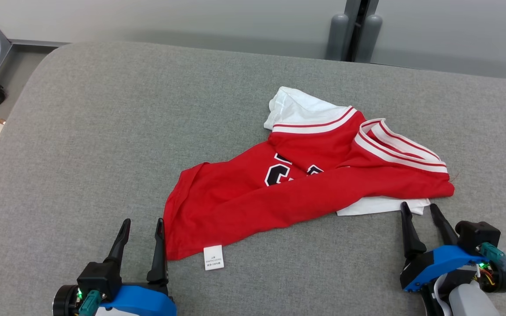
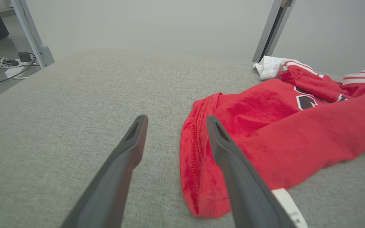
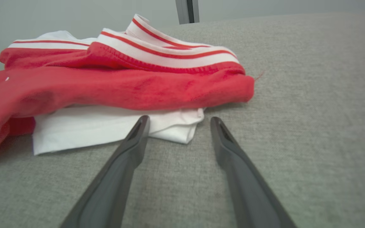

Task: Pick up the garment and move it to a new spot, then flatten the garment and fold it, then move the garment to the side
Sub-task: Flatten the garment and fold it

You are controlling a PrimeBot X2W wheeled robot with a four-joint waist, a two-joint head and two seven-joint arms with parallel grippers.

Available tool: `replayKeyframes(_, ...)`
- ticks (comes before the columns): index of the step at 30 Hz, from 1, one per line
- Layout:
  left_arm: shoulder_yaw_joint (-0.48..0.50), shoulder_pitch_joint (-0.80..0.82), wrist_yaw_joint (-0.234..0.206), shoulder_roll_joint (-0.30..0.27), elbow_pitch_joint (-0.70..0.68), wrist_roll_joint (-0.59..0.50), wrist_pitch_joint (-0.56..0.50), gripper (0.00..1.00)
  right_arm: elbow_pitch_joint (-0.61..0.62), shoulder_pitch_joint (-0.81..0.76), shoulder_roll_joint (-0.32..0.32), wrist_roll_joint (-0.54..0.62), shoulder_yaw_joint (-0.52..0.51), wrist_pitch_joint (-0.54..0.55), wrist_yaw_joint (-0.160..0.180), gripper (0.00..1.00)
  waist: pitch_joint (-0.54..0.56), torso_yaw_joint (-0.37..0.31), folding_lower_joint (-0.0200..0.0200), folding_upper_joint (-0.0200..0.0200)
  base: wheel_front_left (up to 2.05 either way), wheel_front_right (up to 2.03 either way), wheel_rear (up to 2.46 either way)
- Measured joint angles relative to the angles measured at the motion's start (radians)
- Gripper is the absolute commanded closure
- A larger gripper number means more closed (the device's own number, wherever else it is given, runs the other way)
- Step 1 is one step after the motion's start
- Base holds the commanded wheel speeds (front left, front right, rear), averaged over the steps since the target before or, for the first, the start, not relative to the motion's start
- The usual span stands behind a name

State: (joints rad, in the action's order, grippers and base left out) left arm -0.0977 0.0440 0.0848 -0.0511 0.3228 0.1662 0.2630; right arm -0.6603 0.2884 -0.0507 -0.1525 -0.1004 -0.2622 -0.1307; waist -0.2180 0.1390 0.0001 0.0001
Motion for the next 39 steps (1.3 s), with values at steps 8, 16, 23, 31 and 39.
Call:
replayKeyframes(8, -0.003, 0.002, 0.004, 0.000, 0.001, 0.000, 0.000, 0.00, -0.007, 0.012, 0.000, -0.012, -0.003, 0.000, 0.000, 0.00, -0.005, 0.004, 0.0000, 0.0000, 0.00, 0.00, 0.00)
replayKeyframes(16, -0.004, 0.006, 0.009, 0.000, 0.002, 0.000, 0.000, 0.00, -0.007, 0.013, 0.000, -0.023, -0.002, 0.000, 0.000, 0.54, -0.009, 0.005, 0.0000, 0.0000, 0.00, 0.00, 0.00)
replayKeyframes(23, 0.000, 0.006, 0.008, 0.000, 0.012, 0.001, 0.000, 0.00, 0.033, 0.014, 0.000, -0.041, 0.007, 0.000, 0.000, 1.00, -0.010, -0.001, 0.0000, 0.0000, 0.00, 0.00, 0.00)
replayKeyframes(31, 0.021, -0.024, 0.003, 0.000, 0.013, 0.001, 0.000, 0.00, 0.253, -0.155, 0.000, -0.108, 0.060, 0.000, 0.000, 1.00, 0.039, -0.047, -0.0002, 0.0000, 0.00, 0.00, 0.00)
replayKeyframes(39, 0.024, -0.037, -0.002, 0.000, 0.011, 0.003, 0.000, 0.00, 0.388, -0.393, 0.001, -0.090, 0.030, 0.000, 0.000, 0.54, 0.089, -0.122, -0.0002, 0.0000, 0.00, 0.00, 0.00)
